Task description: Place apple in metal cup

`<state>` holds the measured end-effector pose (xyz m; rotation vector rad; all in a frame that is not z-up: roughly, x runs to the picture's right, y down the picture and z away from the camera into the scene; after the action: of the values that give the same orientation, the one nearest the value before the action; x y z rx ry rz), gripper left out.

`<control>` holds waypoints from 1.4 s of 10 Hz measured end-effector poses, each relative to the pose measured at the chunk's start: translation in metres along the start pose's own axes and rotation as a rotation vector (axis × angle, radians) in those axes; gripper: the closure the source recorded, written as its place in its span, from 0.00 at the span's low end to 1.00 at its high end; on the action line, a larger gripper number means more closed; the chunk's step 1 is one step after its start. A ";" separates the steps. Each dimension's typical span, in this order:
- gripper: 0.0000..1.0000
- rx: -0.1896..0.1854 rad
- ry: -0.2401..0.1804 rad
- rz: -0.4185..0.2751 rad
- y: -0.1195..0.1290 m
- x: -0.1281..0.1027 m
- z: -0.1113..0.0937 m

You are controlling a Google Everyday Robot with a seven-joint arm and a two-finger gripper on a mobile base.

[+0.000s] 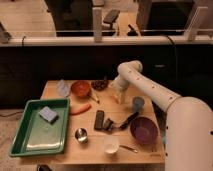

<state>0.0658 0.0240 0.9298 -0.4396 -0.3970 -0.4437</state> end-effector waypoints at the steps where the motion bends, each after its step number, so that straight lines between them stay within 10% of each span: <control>1: 0.20 0.000 -0.002 -0.008 0.000 0.000 0.001; 14: 0.20 0.001 -0.038 -0.094 -0.004 -0.002 0.012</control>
<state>0.0592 0.0266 0.9403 -0.4297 -0.4559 -0.5272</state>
